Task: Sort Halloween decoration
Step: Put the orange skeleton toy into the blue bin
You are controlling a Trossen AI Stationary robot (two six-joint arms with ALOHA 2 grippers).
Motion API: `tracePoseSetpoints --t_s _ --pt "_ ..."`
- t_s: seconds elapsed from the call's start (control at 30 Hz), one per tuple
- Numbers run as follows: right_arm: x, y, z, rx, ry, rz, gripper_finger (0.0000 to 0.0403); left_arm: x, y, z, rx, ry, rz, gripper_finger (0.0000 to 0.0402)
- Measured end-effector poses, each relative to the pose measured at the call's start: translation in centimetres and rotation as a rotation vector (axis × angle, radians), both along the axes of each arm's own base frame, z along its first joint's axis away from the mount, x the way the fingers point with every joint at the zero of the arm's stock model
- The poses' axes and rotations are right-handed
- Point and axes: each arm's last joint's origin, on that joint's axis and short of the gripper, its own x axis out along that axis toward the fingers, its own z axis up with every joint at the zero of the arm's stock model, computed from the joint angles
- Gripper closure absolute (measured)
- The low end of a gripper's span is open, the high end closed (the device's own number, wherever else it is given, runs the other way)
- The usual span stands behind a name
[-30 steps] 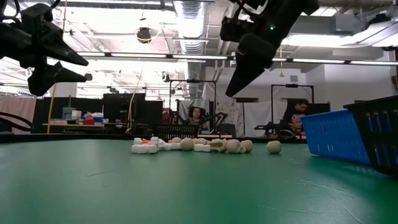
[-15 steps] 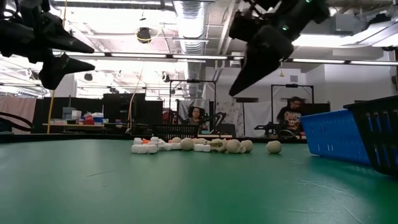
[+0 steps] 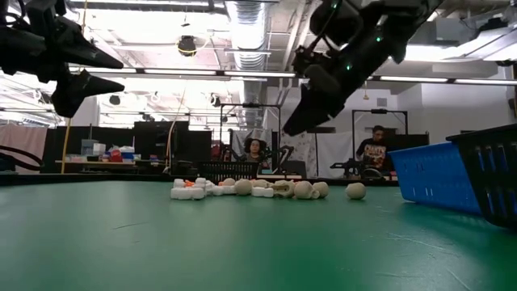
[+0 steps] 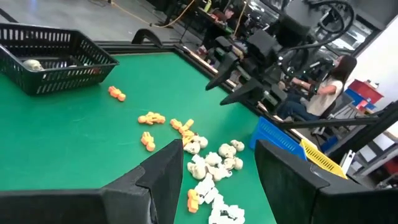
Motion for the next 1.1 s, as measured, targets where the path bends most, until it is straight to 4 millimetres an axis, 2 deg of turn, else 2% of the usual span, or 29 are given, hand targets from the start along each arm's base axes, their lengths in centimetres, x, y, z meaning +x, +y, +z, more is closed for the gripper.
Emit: tracePoseSetpoints --t_s 0.17,0.5,0.67,0.87,1.1 --pt "0.3 -1.0 -1.2 0.045 -0.014 0.099 0.0210 0.0 0.0 0.0 -0.011 -0.004 0.001 0.0213" --pt "0.1 -2.5 -3.4 0.039 -0.012 0.063 0.0210 0.0 0.0 0.0 -0.010 -0.001 0.019 0.0213" --pt "0.3 -2.7 -5.9 0.051 0.048 0.059 0.0210 0.0 0.1 0.0 -0.009 0.002 0.040 0.0213" --pt "1.2 -2.9 -8.0 0.048 0.052 0.061 0.0210 0.0 0.1 -0.1 -0.015 0.001 0.036 0.0213" --pt "1.4 -3.1 -9.1 0.071 0.077 0.035 0.0219 0.0 0.1 -0.1 -0.013 0.002 0.040 0.0213"
